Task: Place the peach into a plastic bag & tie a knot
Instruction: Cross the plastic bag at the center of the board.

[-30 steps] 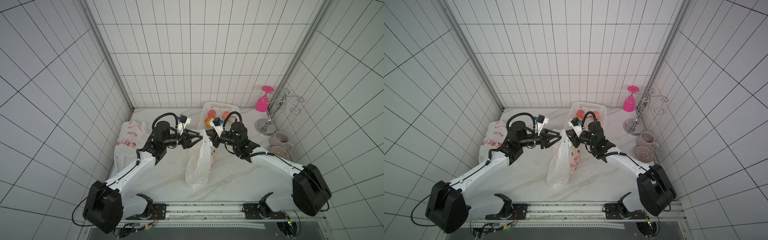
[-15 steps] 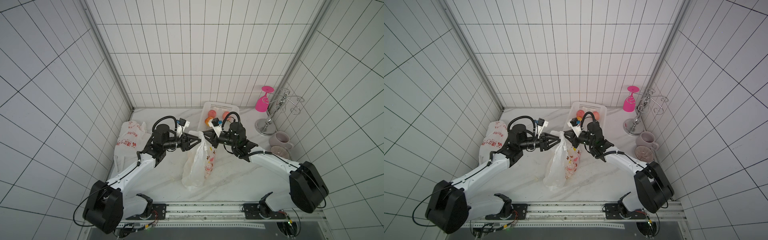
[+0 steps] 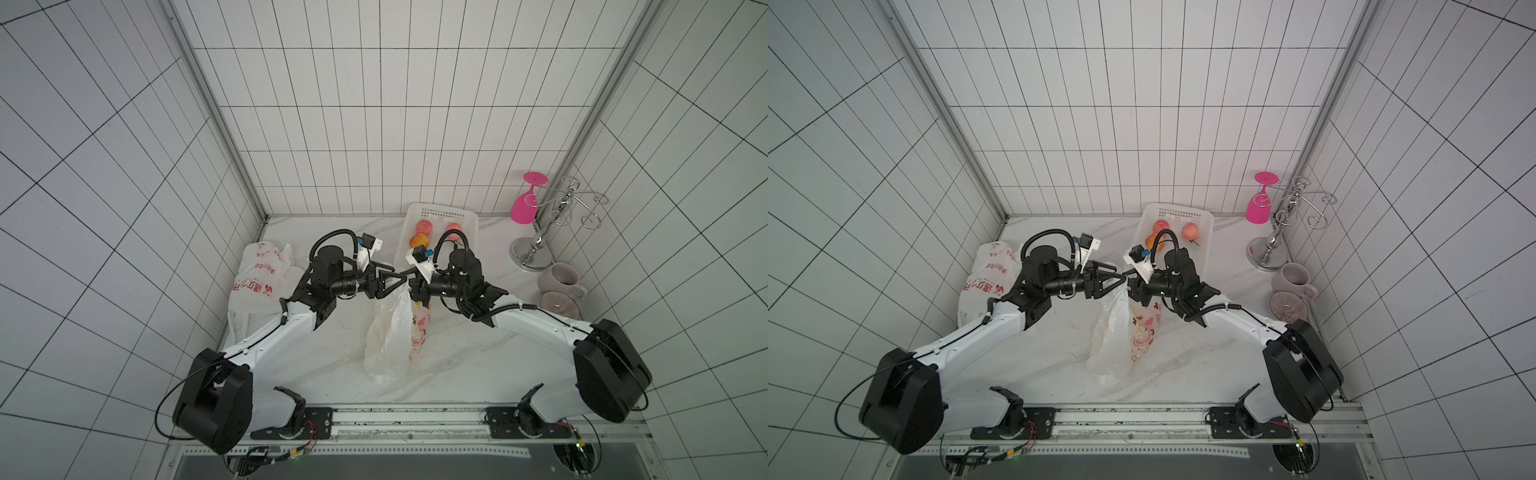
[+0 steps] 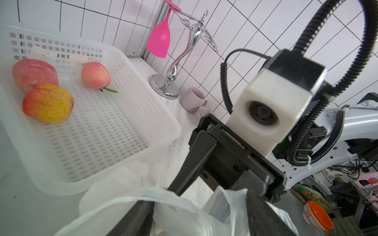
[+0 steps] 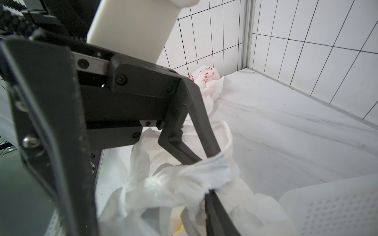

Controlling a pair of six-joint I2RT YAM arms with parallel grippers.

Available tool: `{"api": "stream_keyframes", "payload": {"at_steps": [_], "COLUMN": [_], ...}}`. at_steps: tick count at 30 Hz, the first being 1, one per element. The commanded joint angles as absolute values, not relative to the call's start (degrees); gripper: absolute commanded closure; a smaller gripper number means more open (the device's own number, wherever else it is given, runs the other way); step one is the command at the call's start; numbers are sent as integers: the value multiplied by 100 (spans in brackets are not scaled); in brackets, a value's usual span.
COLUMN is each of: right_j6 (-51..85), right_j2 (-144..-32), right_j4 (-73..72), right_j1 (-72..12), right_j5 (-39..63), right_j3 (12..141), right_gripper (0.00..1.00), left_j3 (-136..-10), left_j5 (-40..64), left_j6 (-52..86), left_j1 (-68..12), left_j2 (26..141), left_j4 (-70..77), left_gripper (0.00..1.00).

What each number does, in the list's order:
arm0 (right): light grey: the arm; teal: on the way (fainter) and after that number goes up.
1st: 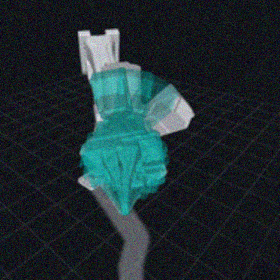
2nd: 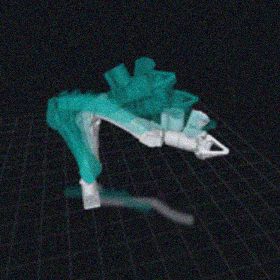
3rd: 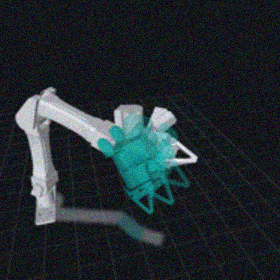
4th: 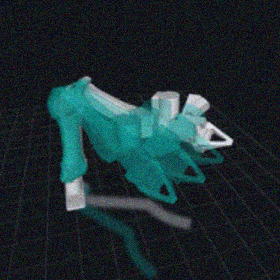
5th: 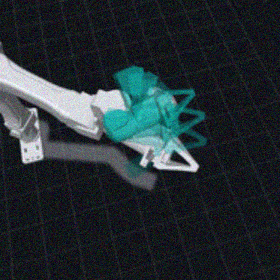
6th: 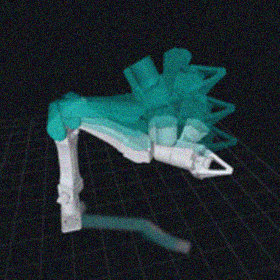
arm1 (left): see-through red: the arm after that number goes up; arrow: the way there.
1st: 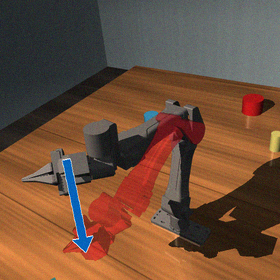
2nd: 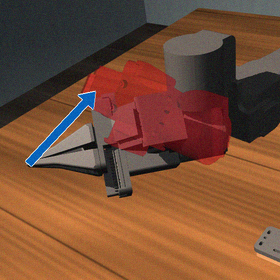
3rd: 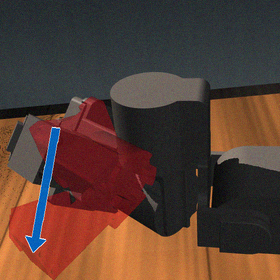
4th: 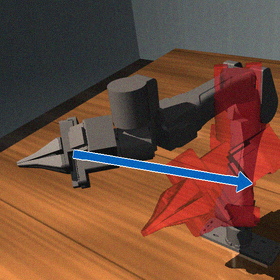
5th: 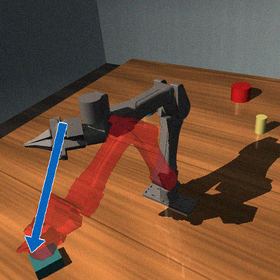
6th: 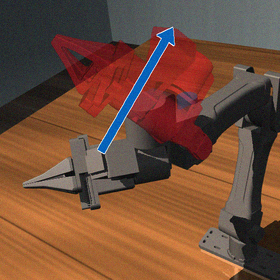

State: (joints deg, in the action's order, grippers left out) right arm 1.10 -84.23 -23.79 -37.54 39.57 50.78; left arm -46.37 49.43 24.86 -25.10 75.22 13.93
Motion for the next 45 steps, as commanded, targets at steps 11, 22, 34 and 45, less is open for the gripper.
{"api": "stream_keyframes", "payload": {"at_steps": [11,22,34,45], "right_j6": [198,133,36,-191], "right_j2": [-8232,-7904,-7857,-8024], "right_j4": [-3464,-3277,-3102,-2630], "right_j1": [-3842,-3617,-3606,-3770], "right_j5": [3257,3198,3398,3733], "right_j3": [5217,4929,4890,5134], "right_gripper": [92,99,100,100], "left_j3": [-4457,-4867,-4421,-4610], "left_j5": [5421,5058,4244,4684], "left_j6": [2784,2086,2050,1532], "left_j1": [-2553,-2013,-1866,-1732], "left_j2": [7330,6342,5654,6511], "left_j4": [1484,27,-71,-207], "left_gripper": [29,29,34,75]}}
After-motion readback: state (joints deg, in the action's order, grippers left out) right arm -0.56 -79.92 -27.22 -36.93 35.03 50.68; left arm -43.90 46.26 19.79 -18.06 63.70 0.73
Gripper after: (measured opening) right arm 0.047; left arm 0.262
